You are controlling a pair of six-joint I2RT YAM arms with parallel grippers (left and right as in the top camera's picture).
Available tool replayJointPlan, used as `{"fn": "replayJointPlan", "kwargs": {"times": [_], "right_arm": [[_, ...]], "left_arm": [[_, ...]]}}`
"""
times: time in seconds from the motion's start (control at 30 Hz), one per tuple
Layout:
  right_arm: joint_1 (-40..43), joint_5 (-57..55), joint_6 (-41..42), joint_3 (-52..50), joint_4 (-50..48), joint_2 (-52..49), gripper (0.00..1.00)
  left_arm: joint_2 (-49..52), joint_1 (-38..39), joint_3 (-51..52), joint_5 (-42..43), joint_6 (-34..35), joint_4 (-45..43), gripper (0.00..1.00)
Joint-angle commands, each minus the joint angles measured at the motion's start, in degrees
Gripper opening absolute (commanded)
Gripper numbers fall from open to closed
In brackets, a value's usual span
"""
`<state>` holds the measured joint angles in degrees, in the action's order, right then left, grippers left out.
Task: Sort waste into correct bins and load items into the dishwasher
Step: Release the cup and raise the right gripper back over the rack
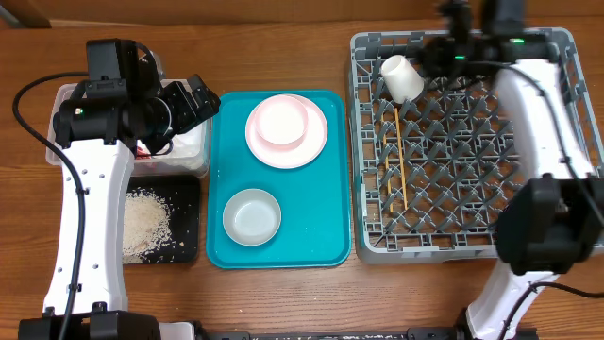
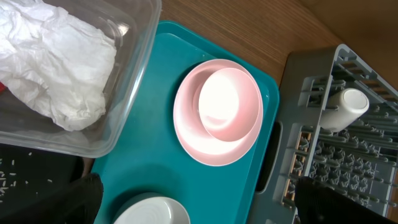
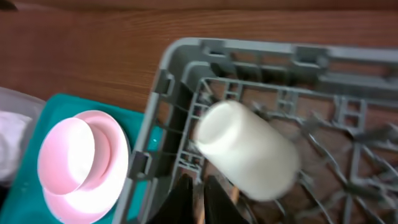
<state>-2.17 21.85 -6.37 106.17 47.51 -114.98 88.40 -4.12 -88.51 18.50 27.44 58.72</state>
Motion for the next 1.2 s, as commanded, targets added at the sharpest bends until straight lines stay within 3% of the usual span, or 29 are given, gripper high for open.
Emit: {"fn": "replayJointPlan", "kwargs": {"times": [0.0, 0.2, 0.47, 0.87, 1.17], "right_arm": [[-4.79, -13.99, -1.42, 0.00, -2.19, -1.51, 0.10], [-9.03, -23.19, -1.33, 0.00, -6.54, -5.75, 0.10], [-7.52, -26.82, 0.02, -0.02, -3.10, -7.87, 0.10], [-7.39, -35.26, 3.48, 0.04, 4.83, -3.93, 0.09], [-8.44, -32.89, 3.39, 0.07, 7.50, 1.92, 0.10]], "left_arm": [[-0.39, -0.09, -1.46, 0.81, -0.44, -0.07, 1.00], [-0.39, -0.09, -1.46, 0.81, -0.44, -0.07, 1.00], [-0.39, -0.09, -1.46, 0.81, -0.44, -0.07, 1.00], [-0.39, -0.09, -1.46, 0.81, -0.44, -0.07, 1.00], [-0.39, -0.09, -1.46, 0.81, -0.44, -0.07, 1.00]]}}
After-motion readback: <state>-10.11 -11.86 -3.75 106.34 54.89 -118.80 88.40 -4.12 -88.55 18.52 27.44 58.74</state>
